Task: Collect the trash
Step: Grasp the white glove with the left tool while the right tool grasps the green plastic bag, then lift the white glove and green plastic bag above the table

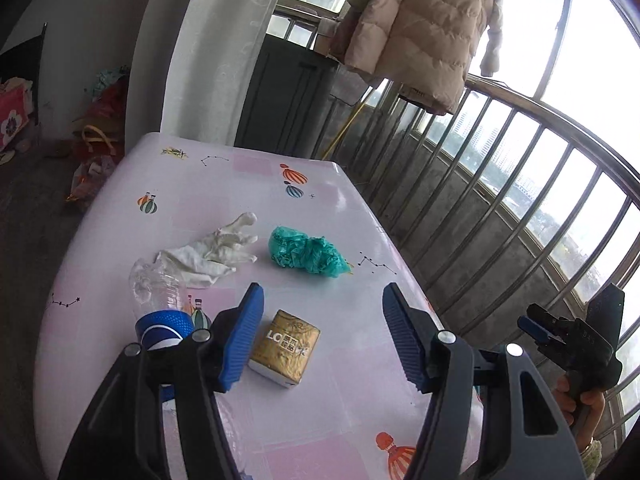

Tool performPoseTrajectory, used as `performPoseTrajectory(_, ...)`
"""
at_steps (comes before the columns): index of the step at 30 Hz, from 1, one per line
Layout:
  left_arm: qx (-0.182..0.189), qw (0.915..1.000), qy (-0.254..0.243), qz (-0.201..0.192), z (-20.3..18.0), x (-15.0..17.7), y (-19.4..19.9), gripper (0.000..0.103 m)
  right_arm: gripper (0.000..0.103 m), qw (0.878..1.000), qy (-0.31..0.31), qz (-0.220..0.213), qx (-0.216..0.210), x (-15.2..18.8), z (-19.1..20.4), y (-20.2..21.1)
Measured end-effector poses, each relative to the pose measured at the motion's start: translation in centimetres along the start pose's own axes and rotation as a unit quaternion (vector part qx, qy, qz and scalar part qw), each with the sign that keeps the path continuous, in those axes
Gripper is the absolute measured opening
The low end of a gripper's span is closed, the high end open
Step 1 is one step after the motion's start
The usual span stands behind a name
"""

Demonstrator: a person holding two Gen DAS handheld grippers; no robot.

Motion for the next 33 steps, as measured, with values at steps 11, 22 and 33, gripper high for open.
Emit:
performPoseTrajectory(11, -0.051, 0.9939, -0.039, 0.09, 7.9, -6.6, -9.8, 0.06, 0.055, 0.987, 0.109, 0.109, -0.05, -4.0, 7.6, -14.5)
performPoseTrajectory(22, -0.062, 0.9586, -0.082, 0.265, 11.6, -6.4, -21.3, 0.057, 0.062, 0.947, 0.228, 0.218, -0.052, -2.9, 11.2, -25.6)
performPoseTrajectory(33, -0.061, 0.9508, -0.083, 0.292, 11.0, -5.1, -23.0, 0.012, 0.042, 0.935, 0.233, 0.266, 0.0, -0.6, 8.7, -26.7)
Point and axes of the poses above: each gripper's, at about its wrist camera, not at the fingertips, and y roughly against the way its jaws point, z to its left, x to its underside, the point moved 7 cm from there along -y, roughly the way its jaws point, and after that the axes turned 4 degrees about z, right-handed, at the moved point
